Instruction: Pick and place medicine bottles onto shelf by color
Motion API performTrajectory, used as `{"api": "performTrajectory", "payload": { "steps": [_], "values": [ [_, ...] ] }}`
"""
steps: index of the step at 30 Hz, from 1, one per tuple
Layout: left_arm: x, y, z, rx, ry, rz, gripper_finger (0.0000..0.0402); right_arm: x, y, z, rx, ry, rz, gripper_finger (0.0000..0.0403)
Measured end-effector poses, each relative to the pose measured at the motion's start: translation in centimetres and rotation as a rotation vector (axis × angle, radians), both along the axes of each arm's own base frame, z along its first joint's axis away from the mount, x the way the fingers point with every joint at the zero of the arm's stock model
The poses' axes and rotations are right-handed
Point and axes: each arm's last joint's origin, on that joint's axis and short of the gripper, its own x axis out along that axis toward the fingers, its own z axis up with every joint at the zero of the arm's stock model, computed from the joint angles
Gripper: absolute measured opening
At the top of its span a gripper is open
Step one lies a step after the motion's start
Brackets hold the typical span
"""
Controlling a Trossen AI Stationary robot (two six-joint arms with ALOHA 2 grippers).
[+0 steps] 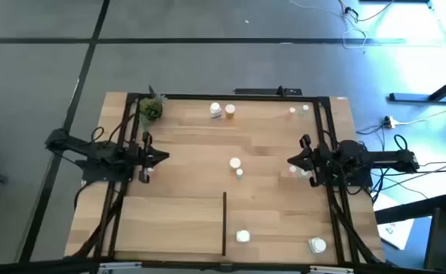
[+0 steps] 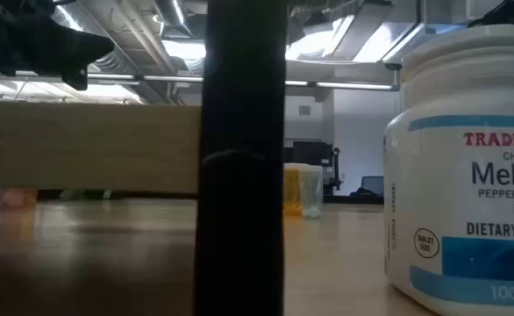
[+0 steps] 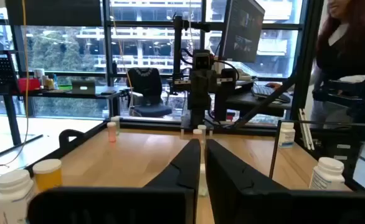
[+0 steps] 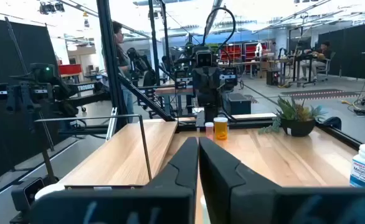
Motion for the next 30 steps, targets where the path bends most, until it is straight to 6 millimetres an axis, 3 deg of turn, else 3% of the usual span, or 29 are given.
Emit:
{"api": "performTrajectory", "payload": {
  "steps": [30],
  "values": [
    [0.00,0.00,0.00,0.000,0.000,0.000,0.0003,0.00,0.00,0.01,0.000,0.000,0.000,0.0018]
  ]
}}
